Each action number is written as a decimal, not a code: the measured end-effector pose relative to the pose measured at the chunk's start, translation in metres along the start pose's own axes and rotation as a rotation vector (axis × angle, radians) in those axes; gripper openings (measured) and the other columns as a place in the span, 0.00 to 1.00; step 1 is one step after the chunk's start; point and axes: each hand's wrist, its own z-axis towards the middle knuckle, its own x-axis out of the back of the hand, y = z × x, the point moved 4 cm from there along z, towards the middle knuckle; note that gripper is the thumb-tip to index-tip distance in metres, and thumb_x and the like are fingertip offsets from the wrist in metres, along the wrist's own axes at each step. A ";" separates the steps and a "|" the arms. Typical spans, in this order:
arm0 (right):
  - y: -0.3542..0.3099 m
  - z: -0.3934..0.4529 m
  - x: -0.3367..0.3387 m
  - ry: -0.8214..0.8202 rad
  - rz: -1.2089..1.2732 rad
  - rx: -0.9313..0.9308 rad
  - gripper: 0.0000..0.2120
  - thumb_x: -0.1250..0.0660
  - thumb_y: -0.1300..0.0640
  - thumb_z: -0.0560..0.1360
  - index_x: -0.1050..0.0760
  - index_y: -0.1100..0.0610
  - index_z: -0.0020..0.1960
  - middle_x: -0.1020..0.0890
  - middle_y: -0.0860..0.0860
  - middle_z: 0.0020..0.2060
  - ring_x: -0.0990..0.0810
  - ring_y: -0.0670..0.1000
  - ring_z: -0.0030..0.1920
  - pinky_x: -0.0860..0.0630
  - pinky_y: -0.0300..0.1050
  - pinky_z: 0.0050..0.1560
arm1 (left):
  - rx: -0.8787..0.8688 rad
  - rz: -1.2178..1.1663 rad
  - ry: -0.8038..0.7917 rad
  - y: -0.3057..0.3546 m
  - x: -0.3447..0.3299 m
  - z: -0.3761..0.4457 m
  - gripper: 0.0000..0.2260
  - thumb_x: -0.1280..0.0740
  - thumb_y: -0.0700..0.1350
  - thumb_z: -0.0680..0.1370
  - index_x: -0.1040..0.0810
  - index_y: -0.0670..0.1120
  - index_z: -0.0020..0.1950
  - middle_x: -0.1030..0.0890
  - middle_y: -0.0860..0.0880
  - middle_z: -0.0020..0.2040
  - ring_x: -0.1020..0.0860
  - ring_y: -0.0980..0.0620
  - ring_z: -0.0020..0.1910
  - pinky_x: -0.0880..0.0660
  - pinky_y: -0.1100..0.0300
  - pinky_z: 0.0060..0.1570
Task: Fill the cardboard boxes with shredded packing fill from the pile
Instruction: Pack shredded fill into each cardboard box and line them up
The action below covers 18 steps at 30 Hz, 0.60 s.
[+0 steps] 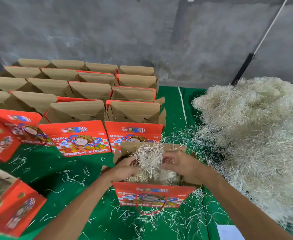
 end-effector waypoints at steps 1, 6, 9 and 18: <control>-0.002 0.004 -0.008 -0.043 -0.004 -0.019 0.14 0.31 0.40 0.76 0.22 0.48 0.55 0.16 0.55 0.40 0.19 0.48 0.30 0.18 0.41 0.36 | -0.008 0.045 -0.004 0.001 0.000 0.000 0.38 0.32 0.40 0.76 0.48 0.46 0.82 0.29 0.51 0.70 0.25 0.63 0.46 0.31 0.71 0.37; -0.008 0.025 -0.029 -0.122 0.135 -0.102 0.28 0.27 0.43 0.73 0.29 0.46 0.71 0.25 0.54 0.69 0.24 0.51 0.66 0.28 0.47 0.67 | 0.011 0.133 0.012 0.003 0.003 0.005 0.37 0.26 0.42 0.75 0.42 0.40 0.79 0.32 0.41 0.73 0.26 0.51 0.62 0.30 0.63 0.48; -0.004 0.035 -0.048 -0.285 -0.035 -0.137 0.40 0.31 0.40 0.76 0.46 0.48 0.81 0.38 0.51 0.78 0.36 0.53 0.76 0.39 0.50 0.76 | 0.085 0.134 -0.018 0.002 0.001 0.007 0.29 0.23 0.44 0.73 0.31 0.38 0.68 0.26 0.47 0.47 0.27 0.51 0.43 0.31 0.60 0.40; 0.003 0.047 -0.073 -0.294 -0.225 -0.169 0.39 0.33 0.44 0.79 0.49 0.52 0.82 0.36 0.55 0.77 0.23 0.48 0.64 0.27 0.39 0.64 | -0.028 0.115 -0.009 0.006 -0.002 -0.001 0.12 0.33 0.37 0.78 0.27 0.36 0.60 0.28 0.45 0.44 0.28 0.50 0.39 0.33 0.60 0.34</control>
